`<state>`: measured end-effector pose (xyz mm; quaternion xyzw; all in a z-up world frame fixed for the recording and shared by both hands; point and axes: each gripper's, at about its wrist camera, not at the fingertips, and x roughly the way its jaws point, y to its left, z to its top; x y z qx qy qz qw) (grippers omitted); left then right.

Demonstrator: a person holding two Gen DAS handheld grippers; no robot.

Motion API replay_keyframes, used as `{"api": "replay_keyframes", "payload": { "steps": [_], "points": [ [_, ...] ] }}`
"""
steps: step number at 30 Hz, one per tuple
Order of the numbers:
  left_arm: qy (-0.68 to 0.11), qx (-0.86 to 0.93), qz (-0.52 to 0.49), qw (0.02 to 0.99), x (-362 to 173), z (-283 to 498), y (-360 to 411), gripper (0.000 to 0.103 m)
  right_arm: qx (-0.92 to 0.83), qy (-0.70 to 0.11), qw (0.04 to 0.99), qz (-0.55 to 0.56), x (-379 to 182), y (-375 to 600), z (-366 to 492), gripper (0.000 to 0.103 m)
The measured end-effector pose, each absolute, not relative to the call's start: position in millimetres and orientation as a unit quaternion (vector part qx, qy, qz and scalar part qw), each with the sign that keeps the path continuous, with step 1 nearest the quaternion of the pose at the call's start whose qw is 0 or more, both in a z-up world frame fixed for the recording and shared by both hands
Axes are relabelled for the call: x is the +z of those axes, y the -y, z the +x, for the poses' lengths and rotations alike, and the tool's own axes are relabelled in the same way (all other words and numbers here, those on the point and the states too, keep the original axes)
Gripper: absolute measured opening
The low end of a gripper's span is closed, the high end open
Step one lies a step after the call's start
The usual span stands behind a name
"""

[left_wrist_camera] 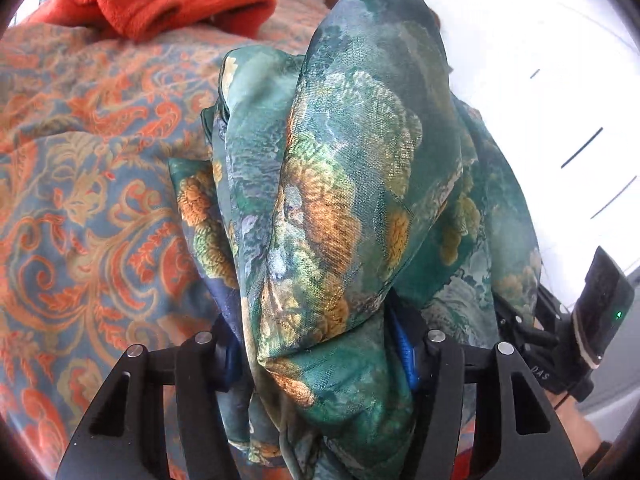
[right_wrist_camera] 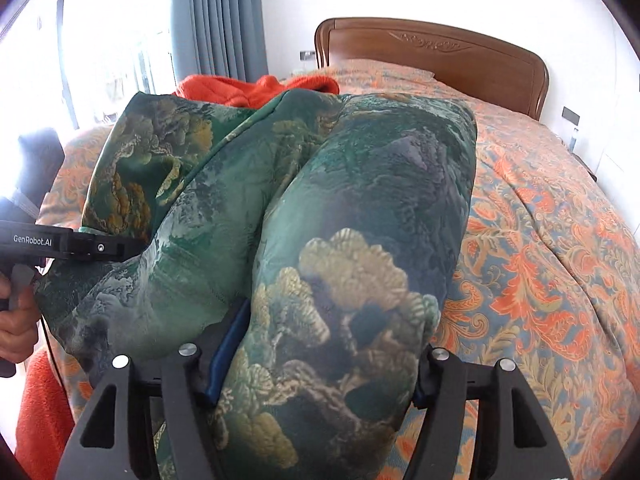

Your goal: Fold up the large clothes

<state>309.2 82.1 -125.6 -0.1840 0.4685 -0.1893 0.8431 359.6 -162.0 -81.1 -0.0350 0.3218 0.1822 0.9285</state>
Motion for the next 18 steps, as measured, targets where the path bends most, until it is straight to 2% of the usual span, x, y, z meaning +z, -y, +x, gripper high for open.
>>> {"api": "replay_keyframes", "payload": {
  "steps": [6,18],
  "points": [
    [-0.44,-0.201,-0.171,0.858,-108,313,-89,0.06,0.177,-0.285,0.941,-0.04,-82,160,356,0.066],
    [-0.399,-0.203,-0.158,0.88,-87,348,-84,0.06,0.167,-0.239,0.956,-0.045,-47,162,353,0.066]
  ]
}}
